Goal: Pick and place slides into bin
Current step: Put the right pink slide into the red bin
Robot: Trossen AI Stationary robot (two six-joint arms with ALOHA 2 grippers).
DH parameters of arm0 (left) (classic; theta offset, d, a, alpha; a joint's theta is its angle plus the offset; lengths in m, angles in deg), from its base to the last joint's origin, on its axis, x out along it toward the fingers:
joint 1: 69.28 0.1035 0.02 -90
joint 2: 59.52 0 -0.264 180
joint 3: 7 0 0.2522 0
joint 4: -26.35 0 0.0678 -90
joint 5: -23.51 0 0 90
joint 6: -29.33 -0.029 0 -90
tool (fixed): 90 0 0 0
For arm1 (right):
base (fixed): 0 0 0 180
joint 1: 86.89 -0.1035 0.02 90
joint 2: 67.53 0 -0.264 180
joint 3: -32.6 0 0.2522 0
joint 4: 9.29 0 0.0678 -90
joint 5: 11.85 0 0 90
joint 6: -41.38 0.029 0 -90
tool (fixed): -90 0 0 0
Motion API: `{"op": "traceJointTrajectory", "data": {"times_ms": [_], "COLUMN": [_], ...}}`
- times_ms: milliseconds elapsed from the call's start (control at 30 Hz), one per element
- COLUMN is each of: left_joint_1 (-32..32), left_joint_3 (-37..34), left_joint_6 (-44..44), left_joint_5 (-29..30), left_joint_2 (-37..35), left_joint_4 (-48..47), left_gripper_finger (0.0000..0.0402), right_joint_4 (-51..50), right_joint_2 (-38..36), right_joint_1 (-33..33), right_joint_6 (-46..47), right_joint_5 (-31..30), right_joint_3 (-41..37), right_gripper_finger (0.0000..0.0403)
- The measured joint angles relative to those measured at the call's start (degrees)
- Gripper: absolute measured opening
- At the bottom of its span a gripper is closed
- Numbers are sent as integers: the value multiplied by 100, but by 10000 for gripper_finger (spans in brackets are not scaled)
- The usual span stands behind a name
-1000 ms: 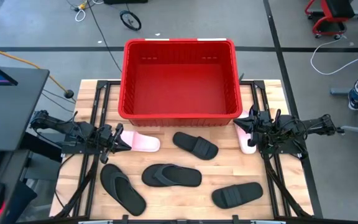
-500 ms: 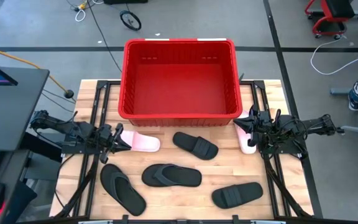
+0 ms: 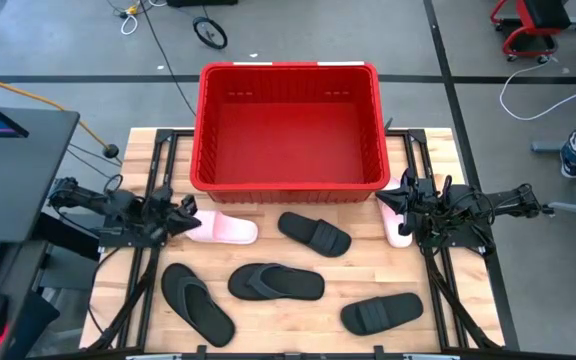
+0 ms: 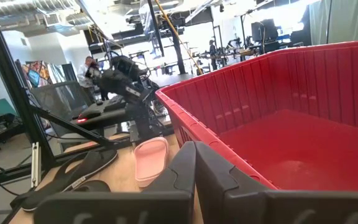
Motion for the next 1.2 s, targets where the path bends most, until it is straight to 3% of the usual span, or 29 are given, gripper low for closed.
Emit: {"op": "traceJointTrajectory", "data": {"times_ms": [67, 167, 300, 433, 533, 700, 800, 933, 1200], "left_joint_1": [-5, -7, -5, -3, -5, -5, -7, -10, -16], "left_joint_3": [2, 2, 4, 79, 473, 1683, 2643, 4015, 6278], "left_joint_6": [592, 607, 835, 1315, 894, -684, -1462, -1702, -2093], "left_joint_5": [-79, -37, 576, 785, 835, 776, 533, 467, 307], "left_joint_2": [-2, 0, -2, -1, 46, 534, 1051, 2026, 4090], "left_joint_4": [406, 622, 935, 1177, 1159, 1087, 417, -1047, -4020], "left_gripper_finger": [14, 20, 24, 19, 14, 12, 11, 11, 9], "right_joint_4": [0, 1, 13, 139, 708, 1381, 1387, 1116, -1480], "right_joint_2": [-2, -2, 0, -1, 21, 162, 528, 1659, 4588], "right_joint_1": [-2, -1, -2, -1, 4, 4, 3, -50, -479], "right_joint_6": [-2, -1, -2, 306, 781, 1524, 1531, 1422, 1814], "right_joint_5": [-2, -1, -2, 6, 16, 447, 1006, 1813, 3159], "right_joint_3": [1, 1, 1, 0, 7, 247, 743, 1766, 4357], "right_gripper_finger": [13, 13, 13, 13, 13, 13, 13, 13, 13]}}
